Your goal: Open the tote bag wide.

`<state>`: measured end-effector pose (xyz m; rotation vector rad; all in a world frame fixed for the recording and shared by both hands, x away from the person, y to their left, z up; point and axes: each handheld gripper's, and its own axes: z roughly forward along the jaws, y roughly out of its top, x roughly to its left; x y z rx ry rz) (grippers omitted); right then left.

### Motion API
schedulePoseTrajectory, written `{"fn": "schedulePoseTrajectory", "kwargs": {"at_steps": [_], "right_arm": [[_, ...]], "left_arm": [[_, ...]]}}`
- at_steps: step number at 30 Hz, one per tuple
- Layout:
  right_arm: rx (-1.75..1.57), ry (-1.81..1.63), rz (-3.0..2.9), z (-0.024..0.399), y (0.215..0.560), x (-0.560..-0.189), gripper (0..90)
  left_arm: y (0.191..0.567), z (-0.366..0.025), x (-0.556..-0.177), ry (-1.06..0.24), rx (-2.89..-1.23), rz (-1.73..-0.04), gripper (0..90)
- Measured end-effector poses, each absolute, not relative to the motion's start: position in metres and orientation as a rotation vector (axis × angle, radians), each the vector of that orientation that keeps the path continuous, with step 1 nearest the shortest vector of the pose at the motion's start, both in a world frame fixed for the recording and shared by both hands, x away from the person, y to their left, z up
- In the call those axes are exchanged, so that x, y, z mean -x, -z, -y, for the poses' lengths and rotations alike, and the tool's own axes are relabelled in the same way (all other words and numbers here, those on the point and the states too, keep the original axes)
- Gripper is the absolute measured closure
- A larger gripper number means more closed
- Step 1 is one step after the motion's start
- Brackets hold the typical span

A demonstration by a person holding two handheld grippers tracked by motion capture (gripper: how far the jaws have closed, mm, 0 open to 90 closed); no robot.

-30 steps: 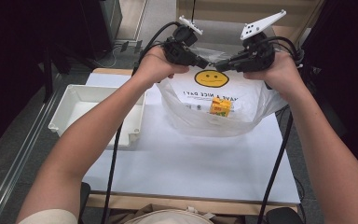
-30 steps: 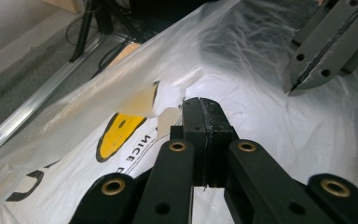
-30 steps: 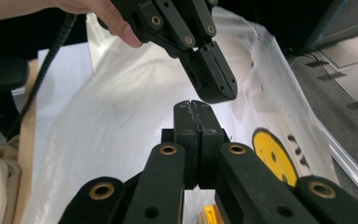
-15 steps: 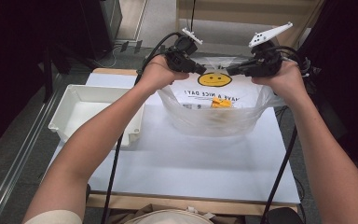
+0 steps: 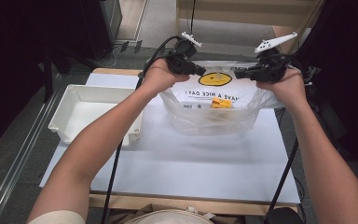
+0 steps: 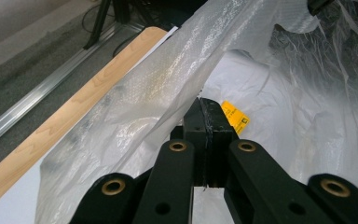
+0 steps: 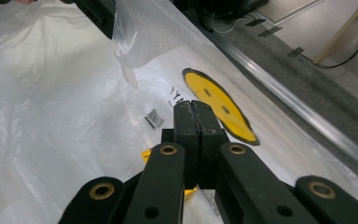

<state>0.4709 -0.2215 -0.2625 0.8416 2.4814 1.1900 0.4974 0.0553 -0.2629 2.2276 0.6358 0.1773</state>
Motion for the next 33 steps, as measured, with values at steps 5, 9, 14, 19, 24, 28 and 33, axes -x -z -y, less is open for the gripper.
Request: {"fn": "schedulePoseTrajectory", "kwargs": {"at_steps": [5, 9, 14, 19, 24, 28, 33], "right_arm": [[-0.868, -1.153, -2.461, 0.222, 0.266, -0.474, 90.0], [-0.922, -1.165, -2.428, 0.227, 0.277, -0.479, 90.0], [-0.972, -1.168, -2.405, 0.233, 0.292, -0.483, 90.0], [-1.013, -1.178, -2.372, 0.238, 0.303, -0.484, 90.0], [-1.047, -1.173, -2.361, 0.24, 0.313, -0.485, 90.0], [-1.067, -1.171, -2.349, 0.241, 0.318, -0.486, 90.0], [-1.114, -1.145, -2.349, 0.244, 0.33, -0.487, 90.0]], "left_arm": [[0.265, -0.055, -0.5, -0.196, -2.229, -0.644, 90.0], [0.274, -0.057, -0.504, -0.216, -2.203, -0.666, 90.0], [0.283, -0.058, -0.508, -0.213, -2.199, -0.697, 90.0], [0.294, -0.059, -0.512, -0.219, -2.171, -0.727, 90.0], [0.301, -0.057, -0.514, -0.215, -2.166, -0.75, 90.0], [0.303, -0.055, -0.515, -0.207, -2.164, -0.754, 90.0], [0.308, -0.053, -0.516, -0.205, -2.169, -0.759, 90.0]]}}
